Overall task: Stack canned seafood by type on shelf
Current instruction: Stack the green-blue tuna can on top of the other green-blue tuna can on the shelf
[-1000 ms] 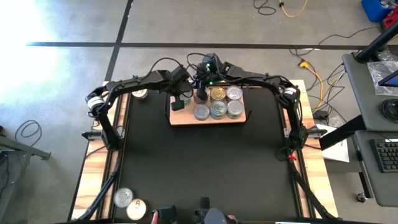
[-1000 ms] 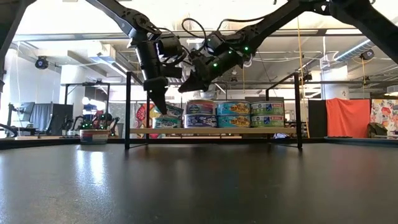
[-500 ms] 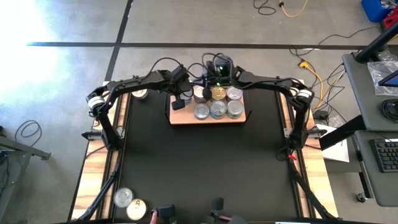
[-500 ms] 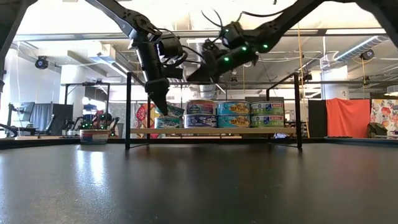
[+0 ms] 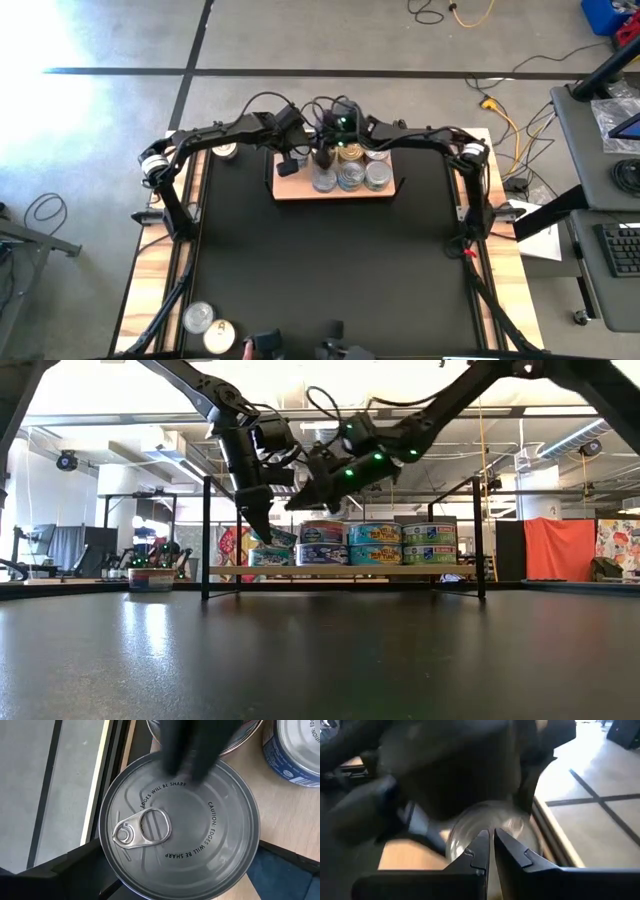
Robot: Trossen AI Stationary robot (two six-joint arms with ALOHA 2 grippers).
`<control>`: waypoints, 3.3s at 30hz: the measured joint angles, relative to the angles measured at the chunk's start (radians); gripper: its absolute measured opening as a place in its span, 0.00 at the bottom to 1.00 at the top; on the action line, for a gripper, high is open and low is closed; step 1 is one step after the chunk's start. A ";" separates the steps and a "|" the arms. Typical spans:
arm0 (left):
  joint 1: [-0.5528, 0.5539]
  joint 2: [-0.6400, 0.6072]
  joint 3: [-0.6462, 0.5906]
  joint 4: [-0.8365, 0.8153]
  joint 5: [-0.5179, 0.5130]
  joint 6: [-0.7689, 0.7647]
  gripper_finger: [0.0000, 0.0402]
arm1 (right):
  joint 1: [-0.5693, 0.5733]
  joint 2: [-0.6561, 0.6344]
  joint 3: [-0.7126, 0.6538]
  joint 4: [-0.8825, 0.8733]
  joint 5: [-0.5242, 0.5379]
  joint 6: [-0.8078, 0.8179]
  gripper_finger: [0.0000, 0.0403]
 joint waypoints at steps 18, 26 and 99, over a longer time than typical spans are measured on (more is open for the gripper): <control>0.000 0.000 -0.001 0.000 0.014 0.034 0.99 | 0.024 0.172 0.120 0.096 0.003 -0.037 0.04; 0.000 0.000 -0.002 0.022 0.009 0.039 0.99 | 0.026 0.176 0.116 0.096 0.006 -0.047 0.04; -0.024 -0.119 0.156 -0.289 0.030 -0.036 0.99 | 0.276 0.083 0.074 -0.137 0.759 -0.199 0.04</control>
